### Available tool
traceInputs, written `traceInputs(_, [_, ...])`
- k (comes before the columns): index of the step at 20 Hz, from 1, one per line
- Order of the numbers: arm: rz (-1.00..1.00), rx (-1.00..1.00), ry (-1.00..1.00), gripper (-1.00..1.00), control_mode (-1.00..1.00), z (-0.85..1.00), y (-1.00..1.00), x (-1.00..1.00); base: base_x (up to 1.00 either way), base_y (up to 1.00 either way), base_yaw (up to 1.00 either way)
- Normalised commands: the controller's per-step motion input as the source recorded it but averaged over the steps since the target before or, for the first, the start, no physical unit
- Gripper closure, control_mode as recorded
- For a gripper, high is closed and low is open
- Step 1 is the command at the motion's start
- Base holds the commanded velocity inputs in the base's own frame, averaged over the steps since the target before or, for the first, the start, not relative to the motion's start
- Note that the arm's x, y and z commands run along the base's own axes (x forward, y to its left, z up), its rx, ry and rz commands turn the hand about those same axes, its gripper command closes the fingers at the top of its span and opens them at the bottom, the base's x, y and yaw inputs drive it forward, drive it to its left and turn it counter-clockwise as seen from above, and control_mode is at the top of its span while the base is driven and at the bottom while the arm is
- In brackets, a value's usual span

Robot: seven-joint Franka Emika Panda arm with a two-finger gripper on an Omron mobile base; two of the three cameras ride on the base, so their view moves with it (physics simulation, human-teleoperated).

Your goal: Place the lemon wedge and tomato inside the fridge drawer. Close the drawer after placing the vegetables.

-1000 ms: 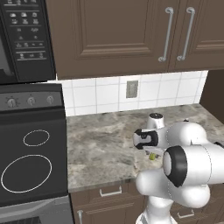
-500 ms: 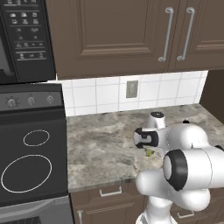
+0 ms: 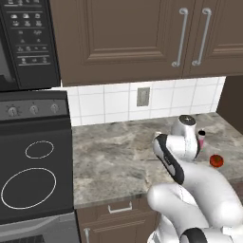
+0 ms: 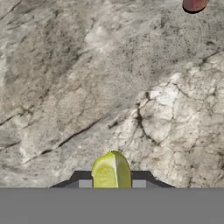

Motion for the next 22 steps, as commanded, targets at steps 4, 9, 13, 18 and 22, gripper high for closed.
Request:
traceInputs(4, [-0.05,-0.01,-0.24,1.00,-1.00,0.76,0.00,-0.71,0.00,0.00,0.00])
traceInputs(9, [-0.05,0.00,-0.21,1.00,-1.00,0.83,0.00,-0.69,0.00,0.00,0.00])
traceInputs(13, [-0.03,-0.02,-0.15,1.00,-1.00,0.81,0.18,-0.63,0.00,0.00,0.00])
traceInputs(18, [-0.03,-0.03,-0.13,1.00,-1.00,0.74,0.19,-0.64,0.00,0.00,0.00])
traceInputs(22, [-0.02,-0.09,-0.06,1.00,-1.00,0.13,0.45,-0.40,0.00,0.00,0.00])
